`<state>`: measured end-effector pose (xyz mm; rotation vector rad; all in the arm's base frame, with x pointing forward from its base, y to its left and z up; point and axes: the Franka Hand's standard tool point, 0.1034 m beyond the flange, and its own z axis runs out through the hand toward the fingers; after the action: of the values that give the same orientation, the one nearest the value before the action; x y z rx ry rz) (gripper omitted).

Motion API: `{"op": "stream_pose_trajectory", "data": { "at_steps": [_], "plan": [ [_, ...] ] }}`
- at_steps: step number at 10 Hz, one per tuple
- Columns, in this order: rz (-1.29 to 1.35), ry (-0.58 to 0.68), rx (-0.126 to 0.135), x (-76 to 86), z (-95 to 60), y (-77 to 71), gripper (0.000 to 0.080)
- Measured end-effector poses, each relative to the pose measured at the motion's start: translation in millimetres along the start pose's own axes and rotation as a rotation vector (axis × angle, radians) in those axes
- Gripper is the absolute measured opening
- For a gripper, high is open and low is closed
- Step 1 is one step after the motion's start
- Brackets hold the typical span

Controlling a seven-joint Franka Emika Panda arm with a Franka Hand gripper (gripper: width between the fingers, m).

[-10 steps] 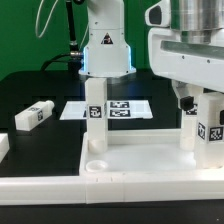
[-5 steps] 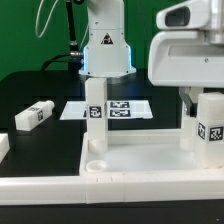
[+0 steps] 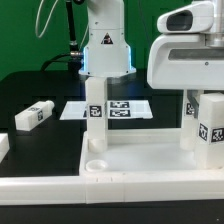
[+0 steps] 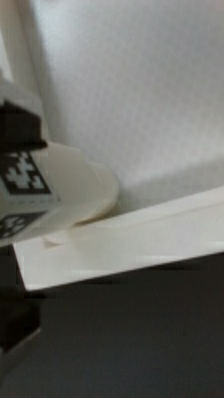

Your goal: Assemble desk

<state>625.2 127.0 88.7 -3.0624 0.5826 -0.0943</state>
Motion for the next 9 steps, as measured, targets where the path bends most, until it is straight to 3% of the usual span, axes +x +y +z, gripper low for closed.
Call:
{"op": "stream_pose_trajectory", "data": {
  "at_steps": [1, 2, 6, 9],
  "plan": [
    [0.066, -0.003, -0.003, -1.3, 1.3, 1.3, 0.019],
    [0.118, -0.007, -0.005, -3.0, 2.3, 1.8, 0.0041],
    [0.057, -0.027, -0.016, -6.9, 3.3, 4.1, 0.0002],
    [-0.275, -0.06, -0.015, -6.1, -10.0, 13.5, 0.0002]
  ]
}}
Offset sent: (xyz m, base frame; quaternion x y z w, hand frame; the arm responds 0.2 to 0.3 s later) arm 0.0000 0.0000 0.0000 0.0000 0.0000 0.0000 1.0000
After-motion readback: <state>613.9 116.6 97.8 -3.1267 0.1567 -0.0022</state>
